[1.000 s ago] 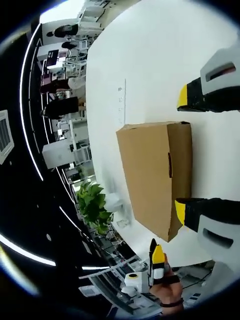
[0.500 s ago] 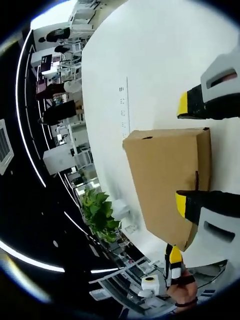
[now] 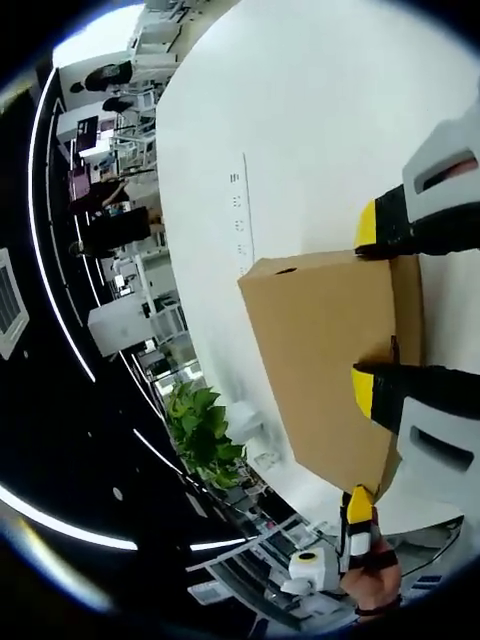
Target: Operate the shoe box by opening the lid, removing the specified soft item, and placing it in the target area until the item is outside and the box remains undamaged.
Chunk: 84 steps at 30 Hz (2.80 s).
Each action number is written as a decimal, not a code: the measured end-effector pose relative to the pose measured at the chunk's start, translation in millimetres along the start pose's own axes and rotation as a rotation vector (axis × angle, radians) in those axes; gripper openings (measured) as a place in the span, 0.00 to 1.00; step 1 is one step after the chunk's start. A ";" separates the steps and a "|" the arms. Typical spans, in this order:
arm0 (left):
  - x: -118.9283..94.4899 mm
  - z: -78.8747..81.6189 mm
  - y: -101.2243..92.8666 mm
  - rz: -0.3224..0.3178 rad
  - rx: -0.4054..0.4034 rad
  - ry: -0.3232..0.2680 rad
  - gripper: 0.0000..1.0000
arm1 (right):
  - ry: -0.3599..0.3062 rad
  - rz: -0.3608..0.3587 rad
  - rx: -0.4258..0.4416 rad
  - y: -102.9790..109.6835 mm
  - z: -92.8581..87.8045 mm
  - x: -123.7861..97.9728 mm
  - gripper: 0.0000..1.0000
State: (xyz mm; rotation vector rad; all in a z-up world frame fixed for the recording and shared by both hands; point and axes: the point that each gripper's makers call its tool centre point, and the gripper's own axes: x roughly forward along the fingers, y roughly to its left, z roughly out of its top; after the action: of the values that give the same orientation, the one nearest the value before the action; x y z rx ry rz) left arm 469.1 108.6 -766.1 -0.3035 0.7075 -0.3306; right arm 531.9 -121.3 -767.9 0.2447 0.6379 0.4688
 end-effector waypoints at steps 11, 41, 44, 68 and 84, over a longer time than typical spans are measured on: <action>-20.9 -11.0 10.8 0.008 0.001 0.036 0.40 | 0.044 0.000 0.002 22.0 -14.9 -7.2 0.39; -111.9 -59.5 53.0 0.074 -0.013 0.059 0.38 | 0.142 0.087 -0.069 101.4 -72.0 -23.1 0.39; -112.2 -59.1 54.8 0.066 -0.012 0.070 0.38 | 0.148 0.087 -0.062 103.0 -72.7 -23.8 0.39; -118.6 -63.4 52.1 -0.097 0.234 0.085 0.58 | 0.209 0.212 -0.351 115.6 -87.9 -35.0 0.54; -113.7 -58.1 60.5 -0.038 0.193 0.022 0.37 | 0.199 0.197 -0.360 114.8 -87.7 -30.8 0.51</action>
State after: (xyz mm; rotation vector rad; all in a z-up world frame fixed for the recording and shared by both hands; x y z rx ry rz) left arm 360.5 198.9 -764.9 -0.1301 0.6861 -0.4359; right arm 416.3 -30.1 -779.3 -0.0831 0.7136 0.7939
